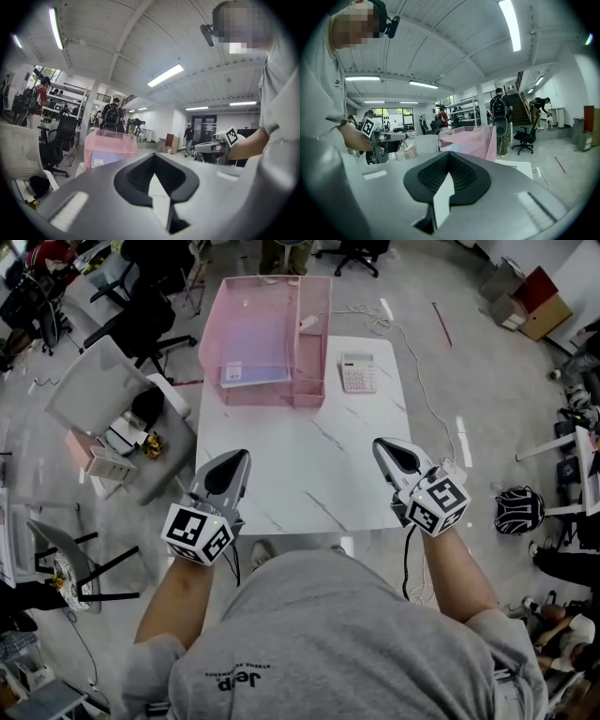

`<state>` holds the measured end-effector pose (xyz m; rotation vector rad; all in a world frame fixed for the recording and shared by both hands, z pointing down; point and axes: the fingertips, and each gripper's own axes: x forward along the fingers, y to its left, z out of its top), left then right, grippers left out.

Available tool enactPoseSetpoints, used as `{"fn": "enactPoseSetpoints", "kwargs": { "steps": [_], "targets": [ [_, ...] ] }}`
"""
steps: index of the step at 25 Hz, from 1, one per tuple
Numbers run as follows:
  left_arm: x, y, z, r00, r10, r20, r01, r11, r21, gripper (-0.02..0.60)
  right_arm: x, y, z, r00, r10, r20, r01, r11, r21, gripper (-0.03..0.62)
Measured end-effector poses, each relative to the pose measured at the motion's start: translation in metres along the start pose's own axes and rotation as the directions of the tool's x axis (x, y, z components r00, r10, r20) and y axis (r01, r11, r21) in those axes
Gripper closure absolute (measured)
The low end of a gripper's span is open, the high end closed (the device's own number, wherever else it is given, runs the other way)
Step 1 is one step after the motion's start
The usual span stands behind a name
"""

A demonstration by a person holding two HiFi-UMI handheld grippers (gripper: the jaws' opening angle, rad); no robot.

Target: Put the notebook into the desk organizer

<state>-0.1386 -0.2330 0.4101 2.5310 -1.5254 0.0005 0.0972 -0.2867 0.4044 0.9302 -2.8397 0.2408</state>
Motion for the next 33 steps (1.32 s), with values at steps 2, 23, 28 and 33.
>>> {"fn": "enactPoseSetpoints", "kwargs": {
  "steps": [2,23,28,33],
  "targets": [
    [0.0009,-0.0007,0.0002,1.0,-0.002,-0.002,0.002,1.0,0.01,0.523,0.0009,0.0007,0.0002,1.0,0.004,0.0,-0.004,1.0,-0.001,0.592],
    [-0.0042,-0.0064,-0.0009,1.0,-0.011,0.007,0.011,1.0,0.016,0.523,-0.0021,0.0012,0.0043,1.0,-0.013,-0.001,0.013,1.0,-0.019,0.593],
    [-0.0033,-0.0073,-0.0011,1.0,-0.014,0.01,0.014,1.0,0.019,0.523,-0.0025,0.0018,0.0045,1.0,-0.013,-0.003,0.013,1.0,-0.021,0.594],
    [-0.0017,-0.0098,0.0011,1.0,-0.018,0.014,0.018,1.0,0.023,0.523,-0.0043,0.0007,0.0082,1.0,-0.015,-0.002,0.015,0.999,-0.029,0.594]
  ]
}}
